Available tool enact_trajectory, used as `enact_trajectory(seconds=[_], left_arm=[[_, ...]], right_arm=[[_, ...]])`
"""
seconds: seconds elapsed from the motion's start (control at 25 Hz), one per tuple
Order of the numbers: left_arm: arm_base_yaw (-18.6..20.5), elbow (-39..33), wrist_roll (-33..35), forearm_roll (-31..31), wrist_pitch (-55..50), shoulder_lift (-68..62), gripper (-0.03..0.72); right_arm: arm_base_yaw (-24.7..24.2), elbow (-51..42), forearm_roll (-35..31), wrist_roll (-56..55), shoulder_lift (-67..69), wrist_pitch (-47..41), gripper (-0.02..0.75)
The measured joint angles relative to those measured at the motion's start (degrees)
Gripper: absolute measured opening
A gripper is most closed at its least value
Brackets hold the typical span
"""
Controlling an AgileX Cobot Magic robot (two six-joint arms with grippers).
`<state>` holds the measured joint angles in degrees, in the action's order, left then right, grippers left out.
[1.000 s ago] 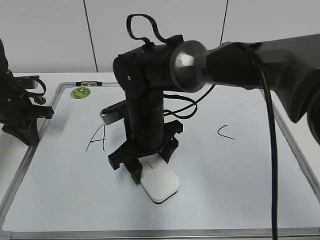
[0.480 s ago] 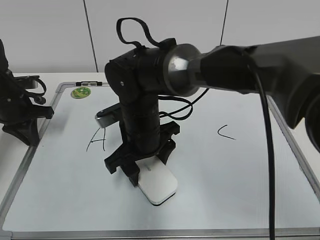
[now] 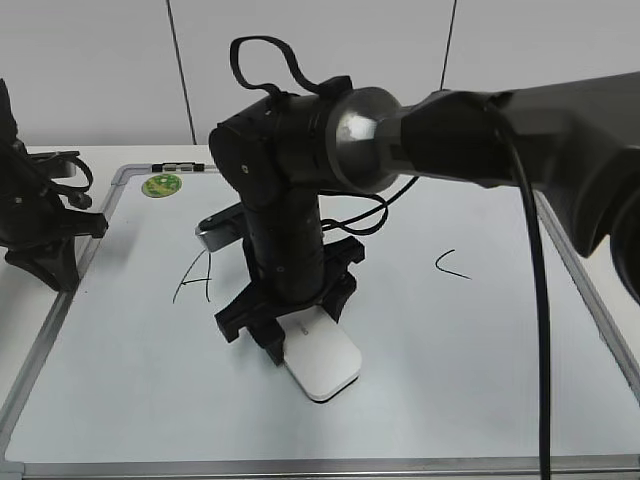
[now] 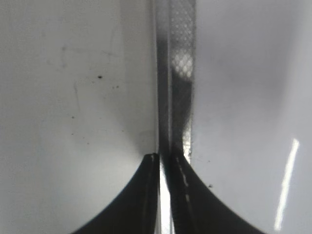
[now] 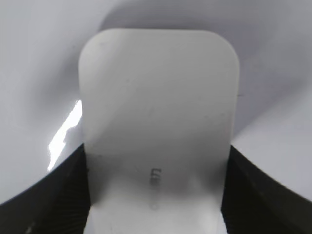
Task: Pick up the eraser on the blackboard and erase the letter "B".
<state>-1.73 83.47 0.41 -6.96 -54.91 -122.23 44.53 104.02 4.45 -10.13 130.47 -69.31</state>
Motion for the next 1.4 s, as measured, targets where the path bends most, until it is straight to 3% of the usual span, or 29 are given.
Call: enact_trajectory(seconds=[0.32, 0.84, 1.12, 1.4], left_arm=[[-0.2, 0.0, 0.0, 0.8, 0.0, 0.0, 0.043], [-0.2, 0.0, 0.0, 0.9, 0.0, 0.0, 0.043], [-0.2, 0.0, 0.0, 0.9, -0.1, 0.0, 0.048], [-0.2, 0.0, 0.0, 1.0, -0.1, 0.0, 0.054]], right_arm=[[-2.4, 0.0, 0.2, -0.6, 0.0, 0.0, 0.511], [-10.7, 0.3, 0.9, -0.7, -0.2, 0.0, 0.511], [-12.5, -0.2, 4.2, -1.6, -7.6, -0.1, 0.511], [-22.2, -0.2, 4.0, -1.7, -12.1, -0.5, 0.511]])
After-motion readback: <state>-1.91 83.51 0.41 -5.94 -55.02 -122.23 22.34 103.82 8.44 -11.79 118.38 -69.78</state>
